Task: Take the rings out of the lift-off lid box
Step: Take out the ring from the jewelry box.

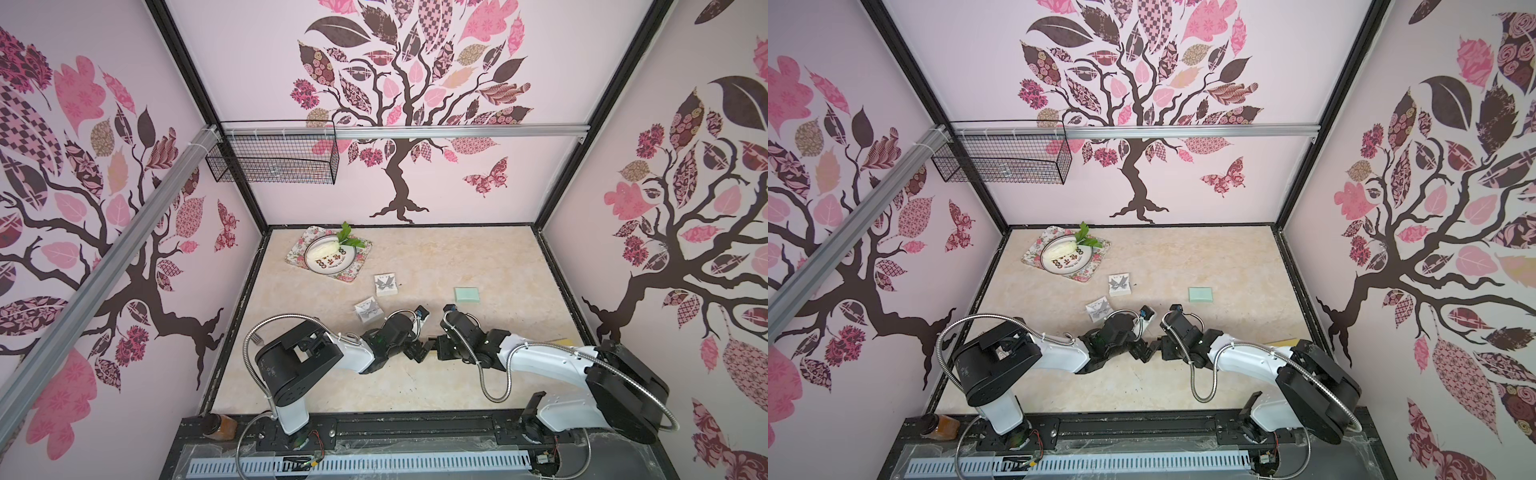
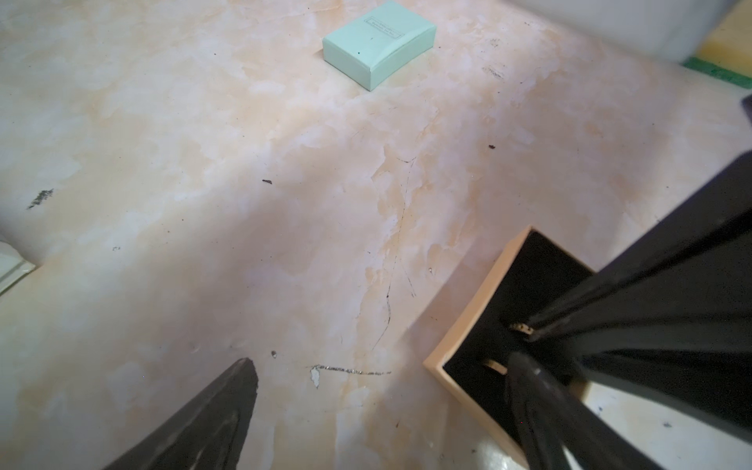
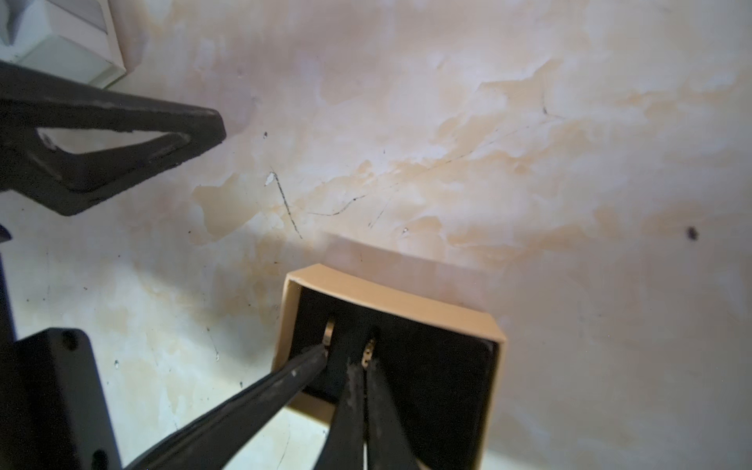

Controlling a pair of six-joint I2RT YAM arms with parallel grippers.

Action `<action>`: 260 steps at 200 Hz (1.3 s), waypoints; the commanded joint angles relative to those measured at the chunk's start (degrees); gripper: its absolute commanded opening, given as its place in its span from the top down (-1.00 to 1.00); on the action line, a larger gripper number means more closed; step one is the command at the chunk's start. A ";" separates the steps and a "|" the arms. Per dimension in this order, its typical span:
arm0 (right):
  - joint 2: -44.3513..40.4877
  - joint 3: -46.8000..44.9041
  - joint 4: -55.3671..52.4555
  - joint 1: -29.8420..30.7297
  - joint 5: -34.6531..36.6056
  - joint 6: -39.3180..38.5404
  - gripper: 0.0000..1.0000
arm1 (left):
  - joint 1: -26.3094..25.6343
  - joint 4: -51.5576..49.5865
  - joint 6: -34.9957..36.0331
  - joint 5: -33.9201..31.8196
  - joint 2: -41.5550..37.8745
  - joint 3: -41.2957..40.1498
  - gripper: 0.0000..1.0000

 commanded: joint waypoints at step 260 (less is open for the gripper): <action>-2.03 0.45 4.64 0.16 -7.42 -17.43 1.00 | 2.31 -37.48 19.36 6.02 -0.66 20.73 -0.96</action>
